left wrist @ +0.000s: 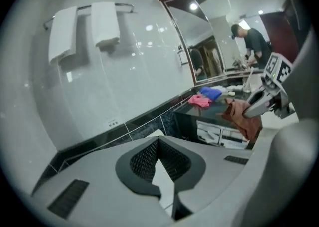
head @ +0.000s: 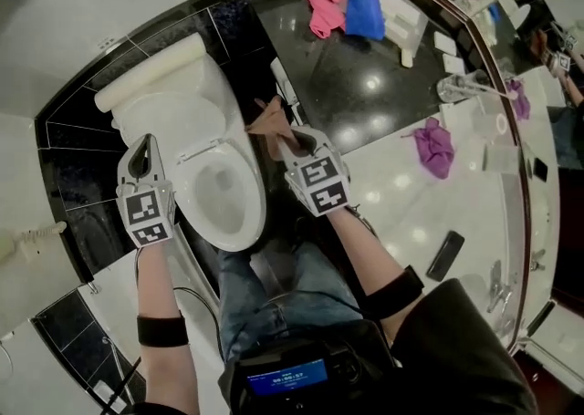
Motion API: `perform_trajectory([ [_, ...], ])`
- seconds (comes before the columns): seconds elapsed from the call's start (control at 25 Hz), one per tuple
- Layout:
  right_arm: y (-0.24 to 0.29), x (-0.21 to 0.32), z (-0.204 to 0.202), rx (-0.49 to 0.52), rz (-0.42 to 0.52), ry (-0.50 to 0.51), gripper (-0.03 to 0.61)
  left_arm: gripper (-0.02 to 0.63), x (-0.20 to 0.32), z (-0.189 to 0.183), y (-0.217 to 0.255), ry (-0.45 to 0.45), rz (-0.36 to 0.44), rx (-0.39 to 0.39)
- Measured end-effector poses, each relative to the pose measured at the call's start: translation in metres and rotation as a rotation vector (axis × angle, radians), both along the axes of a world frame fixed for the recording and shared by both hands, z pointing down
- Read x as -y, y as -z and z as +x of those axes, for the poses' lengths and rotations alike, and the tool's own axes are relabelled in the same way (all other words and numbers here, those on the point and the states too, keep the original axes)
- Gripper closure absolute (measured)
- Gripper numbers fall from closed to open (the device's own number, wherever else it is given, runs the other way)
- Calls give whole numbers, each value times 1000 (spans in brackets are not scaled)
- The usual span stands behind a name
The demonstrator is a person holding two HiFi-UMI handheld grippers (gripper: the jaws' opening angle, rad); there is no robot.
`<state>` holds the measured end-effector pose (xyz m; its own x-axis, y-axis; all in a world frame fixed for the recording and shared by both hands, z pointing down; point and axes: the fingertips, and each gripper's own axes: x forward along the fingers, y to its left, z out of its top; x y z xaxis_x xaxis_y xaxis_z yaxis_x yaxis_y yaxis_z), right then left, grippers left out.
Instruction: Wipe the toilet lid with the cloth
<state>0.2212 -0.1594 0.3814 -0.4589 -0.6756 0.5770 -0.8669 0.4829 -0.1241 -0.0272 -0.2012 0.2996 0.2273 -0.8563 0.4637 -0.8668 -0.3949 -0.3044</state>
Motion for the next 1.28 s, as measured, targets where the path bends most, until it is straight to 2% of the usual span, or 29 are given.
perform_trajectory([
  [0.08,-2,4,39,-47,-9,-19,499,614,-20,19,2,46,-8,-80],
  [0.12,-4,6,58,-67,-19,-31,499,614,-30,30,2,57,-17,-97],
  [0.28,-23,14,122,-153,-69,-58,499,614,-61,69,-7,72,-73,-119],
  [0.44,-47,16,153,-262,-114,-33,497,614,-80,87,-6,66,-121,-113],
  [0.56,-64,17,158,-296,-141,-3,484,614,-91,91,-5,71,-145,-106],
  [0.72,-83,12,154,-313,-181,29,395,614,-97,81,-5,102,-146,-122],
  [0.88,-85,20,162,-322,-161,-3,327,614,-103,69,-6,129,-142,-147],
  [1.08,-79,18,164,-327,-167,-36,319,614,-121,46,-9,160,-140,-181],
  [1.28,-45,9,152,-313,-102,-56,325,614,-146,27,-7,171,-137,-189],
])
